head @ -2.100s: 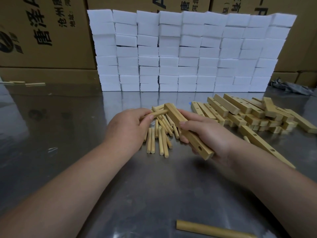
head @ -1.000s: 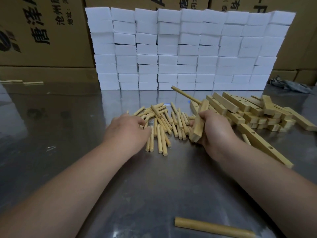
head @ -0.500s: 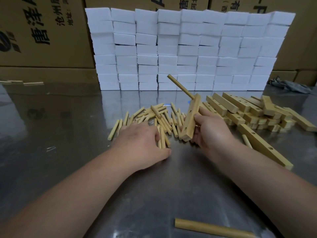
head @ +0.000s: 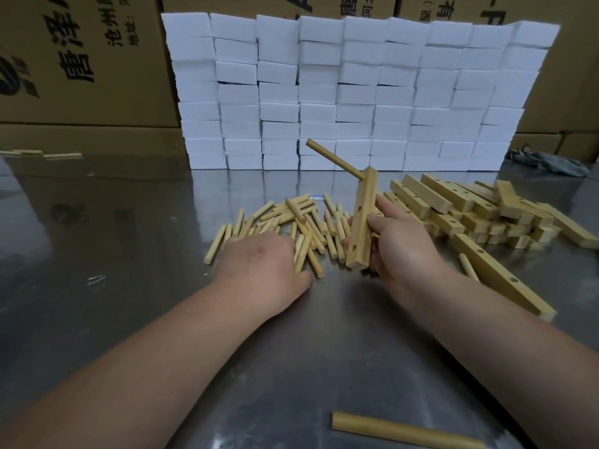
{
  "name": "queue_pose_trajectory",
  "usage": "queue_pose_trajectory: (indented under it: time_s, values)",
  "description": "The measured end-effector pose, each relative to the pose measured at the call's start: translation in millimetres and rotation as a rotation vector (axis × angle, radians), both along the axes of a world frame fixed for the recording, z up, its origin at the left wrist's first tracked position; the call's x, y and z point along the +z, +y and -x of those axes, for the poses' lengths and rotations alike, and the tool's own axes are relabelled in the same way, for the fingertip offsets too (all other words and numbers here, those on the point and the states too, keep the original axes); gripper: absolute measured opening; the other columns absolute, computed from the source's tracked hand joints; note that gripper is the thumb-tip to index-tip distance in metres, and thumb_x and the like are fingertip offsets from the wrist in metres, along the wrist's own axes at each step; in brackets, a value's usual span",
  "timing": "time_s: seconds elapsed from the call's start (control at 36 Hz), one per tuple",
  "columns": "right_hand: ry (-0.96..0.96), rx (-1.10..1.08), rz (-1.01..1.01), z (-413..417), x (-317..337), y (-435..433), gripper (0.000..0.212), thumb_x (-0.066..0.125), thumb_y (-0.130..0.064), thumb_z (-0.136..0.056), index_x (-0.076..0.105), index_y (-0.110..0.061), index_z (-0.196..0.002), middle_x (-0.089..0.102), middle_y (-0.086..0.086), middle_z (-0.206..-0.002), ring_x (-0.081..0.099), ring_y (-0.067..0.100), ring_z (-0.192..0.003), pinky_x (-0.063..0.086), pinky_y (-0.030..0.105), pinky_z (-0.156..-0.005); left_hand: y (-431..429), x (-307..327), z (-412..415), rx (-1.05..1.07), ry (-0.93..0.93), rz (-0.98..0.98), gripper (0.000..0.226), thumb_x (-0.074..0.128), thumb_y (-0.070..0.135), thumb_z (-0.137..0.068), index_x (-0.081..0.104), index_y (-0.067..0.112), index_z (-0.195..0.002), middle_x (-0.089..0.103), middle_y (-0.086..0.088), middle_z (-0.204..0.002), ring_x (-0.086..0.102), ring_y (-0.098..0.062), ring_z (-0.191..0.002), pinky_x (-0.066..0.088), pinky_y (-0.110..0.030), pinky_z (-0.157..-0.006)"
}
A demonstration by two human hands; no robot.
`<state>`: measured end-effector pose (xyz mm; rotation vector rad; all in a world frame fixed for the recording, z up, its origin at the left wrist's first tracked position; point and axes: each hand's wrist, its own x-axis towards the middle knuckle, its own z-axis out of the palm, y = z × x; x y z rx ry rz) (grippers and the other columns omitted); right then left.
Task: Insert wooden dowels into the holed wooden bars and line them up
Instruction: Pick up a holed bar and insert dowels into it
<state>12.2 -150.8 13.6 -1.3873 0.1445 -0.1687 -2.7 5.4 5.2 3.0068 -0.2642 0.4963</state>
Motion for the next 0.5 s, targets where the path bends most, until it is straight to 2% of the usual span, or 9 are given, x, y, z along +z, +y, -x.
queue_pose_trajectory:
  time_s: [0.06, 0.14, 0.22, 0.36, 0.42, 0.5]
  values:
    - [0.006, 0.002, 0.004, 0.3, 0.0, 0.0, 0.045, 0.037, -0.012, -0.098, 0.044, -0.032, -0.138, 0.069, 0.001, -0.078, 0.069, 0.013, -0.057, 0.059, 0.042, -0.073, 1.0, -0.2, -1.6, 0.014, 0.002, -0.008, 0.027, 0.049, 0.049, -0.085, 0.058, 0.025, -0.093, 0.06, 0.004, -0.092, 0.054, -0.019, -0.086, 0.033, -0.032, -0.074]
    - [0.014, 0.008, 0.005, 1.0, 0.4, -0.4, 0.046, 0.037, -0.013, -0.098, 0.042, -0.032, -0.139, 0.068, 0.003, -0.089, 0.069, 0.013, -0.059, 0.059, 0.036, -0.068, 2.9, 0.9, -3.3, 0.043, -0.012, 0.007, 0.021, 0.047, 0.037, -0.088, 0.062, 0.024, -0.097, 0.061, 0.004, -0.091, 0.055, -0.02, -0.087, 0.032, -0.03, -0.073]
    - [0.022, 0.01, -0.011, 1.6, 1.1, -1.5, 0.046, 0.038, -0.012, -0.099, 0.041, -0.032, -0.14, 0.067, 0.004, -0.091, 0.069, 0.014, -0.061, 0.059, 0.033, -0.065, 3.0, 2.2, -3.7, 0.084, -0.01, -0.01, 0.021, 0.043, 0.023, -0.089, 0.064, 0.024, -0.095, 0.061, 0.003, -0.088, 0.054, -0.02, -0.083, 0.032, -0.029, -0.068]
    - [0.014, 0.01, 0.027, 2.1, 1.4, -0.7, 0.046, 0.037, -0.013, -0.099, 0.041, -0.031, -0.14, 0.066, 0.005, -0.099, 0.067, 0.013, -0.06, 0.057, 0.028, -0.057, 0.4, 2.0, -1.7, 0.071, 0.021, -0.038, 0.026, 0.046, 0.044, -0.088, 0.062, 0.025, -0.098, 0.058, 0.004, -0.09, 0.054, -0.019, -0.083, 0.039, -0.03, -0.066]
    - [0.013, 0.01, 0.03, 2.1, 1.3, -0.6, 0.045, 0.038, -0.013, -0.099, 0.041, -0.031, -0.14, 0.066, 0.004, -0.099, 0.067, 0.014, -0.062, 0.057, 0.028, -0.058, 0.2, 2.2, -1.8, 0.076, 0.025, -0.043, 0.024, 0.046, 0.042, -0.089, 0.063, 0.025, -0.095, 0.059, 0.004, -0.087, 0.054, -0.019, -0.081, 0.038, -0.029, -0.064]
    - [0.006, 0.017, 0.042, 2.4, 0.7, 0.0, 0.045, 0.037, -0.012, -0.099, 0.042, -0.03, -0.14, 0.063, 0.005, -0.109, 0.067, 0.012, -0.06, 0.055, 0.026, -0.054, -0.7, 3.1, -2.6, 0.096, 0.037, -0.035, 0.02, 0.046, 0.03, -0.089, 0.064, 0.023, -0.093, 0.059, 0.003, -0.084, 0.054, -0.02, -0.08, 0.036, -0.029, -0.066]
